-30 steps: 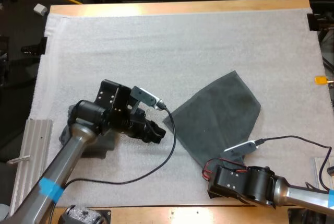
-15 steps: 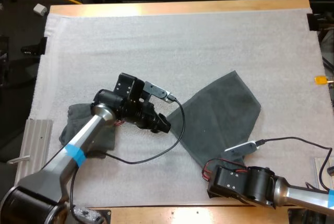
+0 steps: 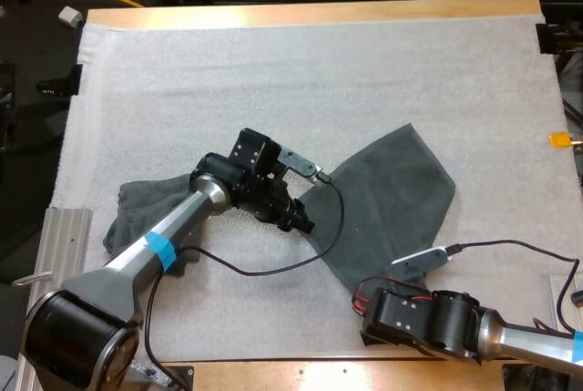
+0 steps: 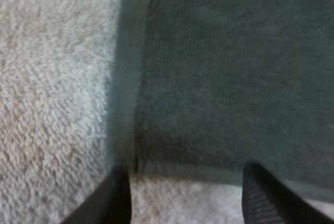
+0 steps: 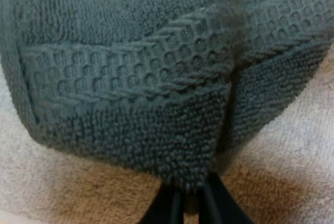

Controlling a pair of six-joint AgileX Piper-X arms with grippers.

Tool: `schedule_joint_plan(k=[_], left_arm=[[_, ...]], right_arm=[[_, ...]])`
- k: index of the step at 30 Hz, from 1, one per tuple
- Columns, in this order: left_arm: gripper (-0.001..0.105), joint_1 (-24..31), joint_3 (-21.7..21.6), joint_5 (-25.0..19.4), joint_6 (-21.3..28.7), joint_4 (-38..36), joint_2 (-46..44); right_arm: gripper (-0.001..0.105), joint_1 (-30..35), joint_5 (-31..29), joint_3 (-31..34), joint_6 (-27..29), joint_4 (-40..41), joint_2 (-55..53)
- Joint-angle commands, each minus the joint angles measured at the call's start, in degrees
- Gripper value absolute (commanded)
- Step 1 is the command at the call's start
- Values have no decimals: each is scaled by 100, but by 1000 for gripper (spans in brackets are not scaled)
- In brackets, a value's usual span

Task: Pick towel from pile, fold and stack

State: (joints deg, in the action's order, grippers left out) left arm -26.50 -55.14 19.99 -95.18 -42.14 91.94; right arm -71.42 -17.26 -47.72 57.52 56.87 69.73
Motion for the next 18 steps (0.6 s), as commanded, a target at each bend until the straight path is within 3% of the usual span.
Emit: schedule_joint_plan(k=[1, 18], left_arm=[[47, 16, 68, -210, 18, 112, 105], [46, -106, -244, -518, 0, -91, 974]], right_arm=[[0, 3, 57, -17, -36, 31, -43], [0, -7, 81, -4, -105, -9, -25]])
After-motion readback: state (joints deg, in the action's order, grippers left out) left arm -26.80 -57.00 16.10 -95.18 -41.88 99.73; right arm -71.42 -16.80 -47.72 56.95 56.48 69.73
